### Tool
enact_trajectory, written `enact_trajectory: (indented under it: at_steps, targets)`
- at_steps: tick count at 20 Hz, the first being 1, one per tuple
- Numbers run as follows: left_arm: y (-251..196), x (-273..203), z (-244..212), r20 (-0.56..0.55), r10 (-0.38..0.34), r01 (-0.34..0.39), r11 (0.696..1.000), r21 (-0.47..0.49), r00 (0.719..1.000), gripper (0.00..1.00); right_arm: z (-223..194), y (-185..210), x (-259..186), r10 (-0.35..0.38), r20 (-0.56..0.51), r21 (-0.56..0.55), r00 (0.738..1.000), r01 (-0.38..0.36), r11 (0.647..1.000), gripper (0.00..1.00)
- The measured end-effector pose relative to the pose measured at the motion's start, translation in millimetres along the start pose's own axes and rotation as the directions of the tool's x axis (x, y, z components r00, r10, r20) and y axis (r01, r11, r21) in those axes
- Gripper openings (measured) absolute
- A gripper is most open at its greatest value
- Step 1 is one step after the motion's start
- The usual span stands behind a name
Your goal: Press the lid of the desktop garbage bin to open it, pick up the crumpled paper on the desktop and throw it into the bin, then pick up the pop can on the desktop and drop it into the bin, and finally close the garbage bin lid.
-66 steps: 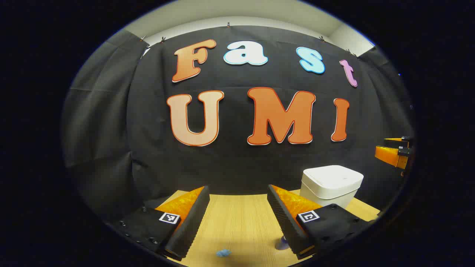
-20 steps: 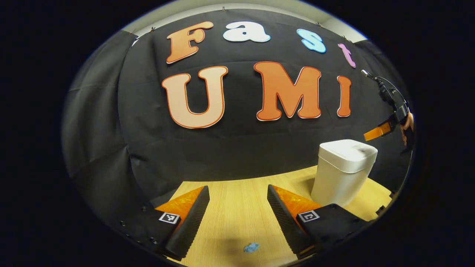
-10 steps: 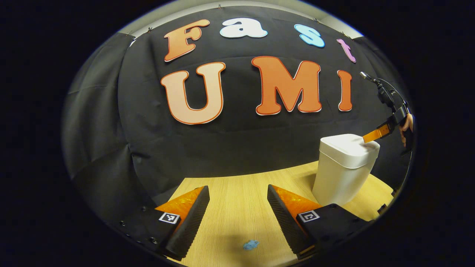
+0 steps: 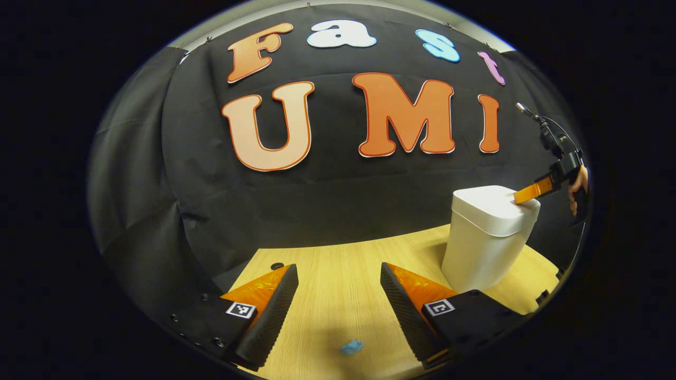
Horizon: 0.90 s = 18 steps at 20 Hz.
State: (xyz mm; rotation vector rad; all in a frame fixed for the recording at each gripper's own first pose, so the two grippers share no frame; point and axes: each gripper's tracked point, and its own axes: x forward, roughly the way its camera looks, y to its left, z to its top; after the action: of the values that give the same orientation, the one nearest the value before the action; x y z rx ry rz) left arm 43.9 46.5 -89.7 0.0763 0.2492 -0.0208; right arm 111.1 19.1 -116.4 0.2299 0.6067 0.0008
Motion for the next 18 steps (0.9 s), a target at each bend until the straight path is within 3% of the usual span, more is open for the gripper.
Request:
enact_trajectory:
  at_steps: [4, 8, 18]
  targets:
    - [-7.8, 4.3, 5.7, 0.01, -0.02, 0.019, 0.999, 0.028, 1.0, 0.96, 7.4, -1.4, -6.0, 0.003, 0.028, -0.027, 1.0, -0.002, 1.0, 0.01]
    - [-9.3, 6.2, 9.8, 0.02, -0.026, 0.025, 0.999, 0.045, 0.999, 1.0, 25.8, 2.0, -18.2, 0.01, 0.099, -0.042, 0.995, -0.006, 0.999, 0.0]
    - [-1.7, 14.2, 2.9, 0.007, -0.014, 0.014, 1.0, 0.017, 1.0, 1.0, 70.9, -1.8, -53.9, -0.004, 0.301, -0.085, 0.954, 0.031, 0.996, 0.01]
